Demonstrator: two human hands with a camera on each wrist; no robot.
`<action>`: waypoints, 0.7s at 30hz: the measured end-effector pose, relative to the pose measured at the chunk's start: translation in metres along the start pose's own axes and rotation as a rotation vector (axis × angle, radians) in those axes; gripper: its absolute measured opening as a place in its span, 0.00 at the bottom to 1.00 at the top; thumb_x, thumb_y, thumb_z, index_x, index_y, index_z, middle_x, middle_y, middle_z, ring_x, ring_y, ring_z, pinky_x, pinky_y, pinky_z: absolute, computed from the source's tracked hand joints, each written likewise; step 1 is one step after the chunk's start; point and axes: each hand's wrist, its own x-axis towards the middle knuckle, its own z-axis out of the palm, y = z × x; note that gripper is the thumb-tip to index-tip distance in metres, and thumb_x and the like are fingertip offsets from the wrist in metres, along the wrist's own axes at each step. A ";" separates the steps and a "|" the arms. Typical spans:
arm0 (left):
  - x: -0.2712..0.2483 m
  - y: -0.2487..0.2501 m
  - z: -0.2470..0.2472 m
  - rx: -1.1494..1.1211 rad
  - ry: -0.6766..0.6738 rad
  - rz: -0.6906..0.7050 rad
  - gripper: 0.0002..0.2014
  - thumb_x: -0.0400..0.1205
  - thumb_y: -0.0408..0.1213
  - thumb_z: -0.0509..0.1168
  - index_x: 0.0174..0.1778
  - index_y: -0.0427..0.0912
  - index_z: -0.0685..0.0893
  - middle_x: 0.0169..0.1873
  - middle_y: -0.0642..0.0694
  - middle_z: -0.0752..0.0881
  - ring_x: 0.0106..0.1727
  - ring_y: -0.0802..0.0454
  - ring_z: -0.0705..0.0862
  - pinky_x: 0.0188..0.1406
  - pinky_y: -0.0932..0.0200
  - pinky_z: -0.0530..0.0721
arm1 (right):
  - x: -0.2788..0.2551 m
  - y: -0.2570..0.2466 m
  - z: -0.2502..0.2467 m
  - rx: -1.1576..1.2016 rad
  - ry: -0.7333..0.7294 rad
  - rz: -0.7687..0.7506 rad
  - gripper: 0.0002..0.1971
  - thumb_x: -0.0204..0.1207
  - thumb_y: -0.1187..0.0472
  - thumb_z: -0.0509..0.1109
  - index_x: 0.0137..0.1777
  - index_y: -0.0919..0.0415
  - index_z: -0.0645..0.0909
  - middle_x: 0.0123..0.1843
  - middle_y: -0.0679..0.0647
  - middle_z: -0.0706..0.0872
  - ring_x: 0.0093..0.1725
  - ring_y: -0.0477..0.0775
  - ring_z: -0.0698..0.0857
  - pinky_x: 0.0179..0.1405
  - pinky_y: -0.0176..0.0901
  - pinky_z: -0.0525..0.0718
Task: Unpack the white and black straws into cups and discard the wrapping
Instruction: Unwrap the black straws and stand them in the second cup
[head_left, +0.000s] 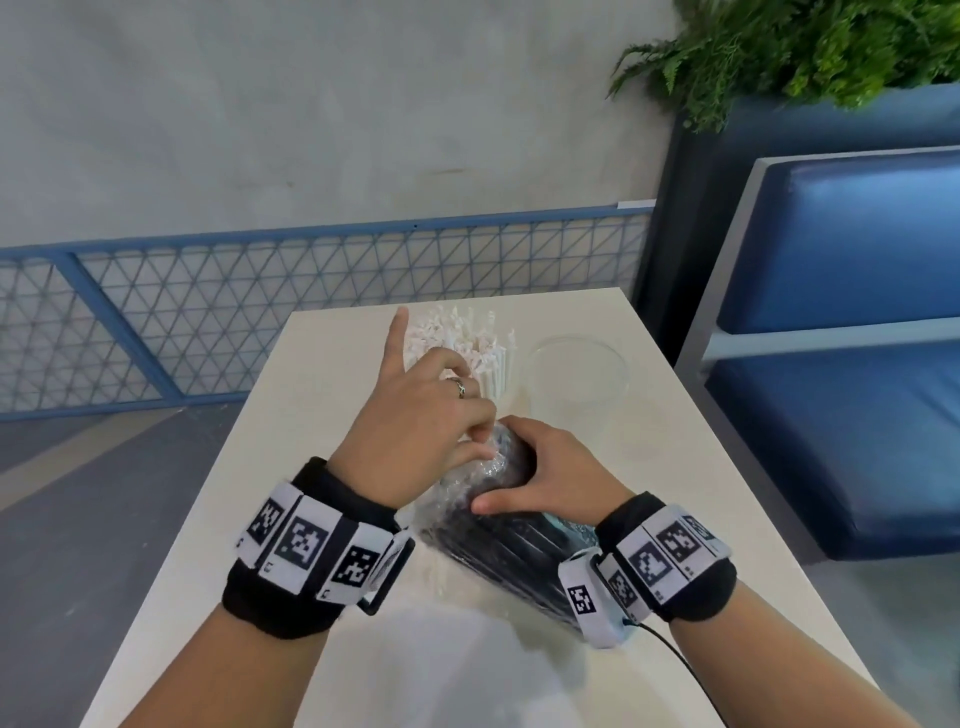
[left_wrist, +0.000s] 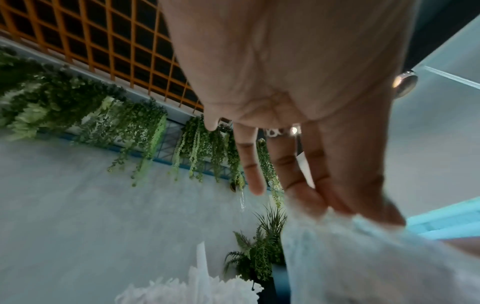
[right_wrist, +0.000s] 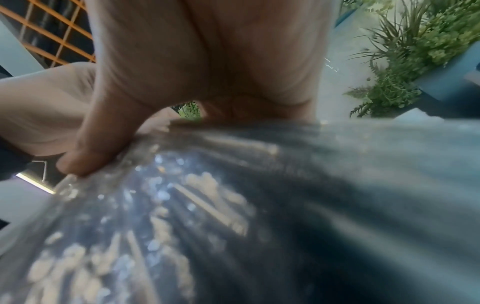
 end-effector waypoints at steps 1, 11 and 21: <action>0.000 0.001 0.000 0.027 -0.006 -0.018 0.11 0.68 0.56 0.64 0.28 0.54 0.83 0.27 0.59 0.84 0.52 0.49 0.84 0.72 0.31 0.42 | 0.001 0.001 0.002 -0.004 0.009 0.000 0.32 0.53 0.39 0.82 0.55 0.52 0.78 0.46 0.49 0.86 0.45 0.46 0.84 0.46 0.40 0.81; 0.002 0.001 -0.001 0.097 -0.123 -0.140 0.10 0.62 0.55 0.76 0.27 0.55 0.86 0.36 0.55 0.83 0.52 0.44 0.83 0.71 0.23 0.44 | 0.003 0.005 0.011 -0.003 0.059 -0.017 0.31 0.55 0.42 0.83 0.56 0.51 0.78 0.46 0.48 0.84 0.45 0.45 0.83 0.44 0.35 0.79; -0.004 -0.010 0.017 -0.409 -0.153 -0.111 0.08 0.74 0.57 0.65 0.38 0.58 0.82 0.37 0.68 0.71 0.59 0.62 0.68 0.77 0.35 0.37 | 0.001 0.011 0.016 0.097 0.034 0.035 0.32 0.52 0.37 0.80 0.52 0.53 0.79 0.45 0.47 0.85 0.44 0.45 0.83 0.45 0.39 0.81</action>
